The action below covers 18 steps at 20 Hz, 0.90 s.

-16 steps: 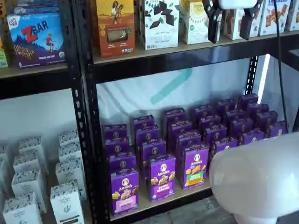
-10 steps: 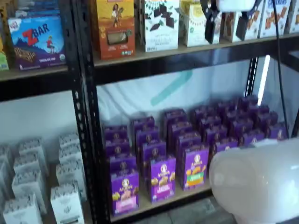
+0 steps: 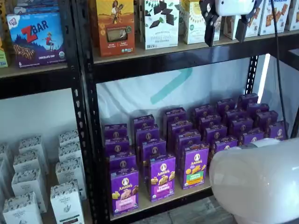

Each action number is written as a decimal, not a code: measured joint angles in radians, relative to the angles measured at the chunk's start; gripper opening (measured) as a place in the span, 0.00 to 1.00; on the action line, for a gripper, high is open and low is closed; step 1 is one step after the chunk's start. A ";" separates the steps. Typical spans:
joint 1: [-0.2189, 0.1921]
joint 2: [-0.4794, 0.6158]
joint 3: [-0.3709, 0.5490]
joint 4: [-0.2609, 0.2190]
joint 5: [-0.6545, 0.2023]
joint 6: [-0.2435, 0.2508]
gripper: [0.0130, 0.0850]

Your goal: Pick up the purple box with a pink patch in the middle, on the bottom shelf, the first box from the left

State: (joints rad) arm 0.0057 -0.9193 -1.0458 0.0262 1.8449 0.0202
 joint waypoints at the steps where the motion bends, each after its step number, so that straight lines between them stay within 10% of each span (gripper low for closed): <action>1: -0.002 0.000 0.007 0.001 -0.005 -0.002 1.00; 18: -0.042 -0.024 0.222 0.024 -0.160 -0.041 1.00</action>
State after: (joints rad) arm -0.0364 -0.9434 -0.8237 0.0507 1.6847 -0.0205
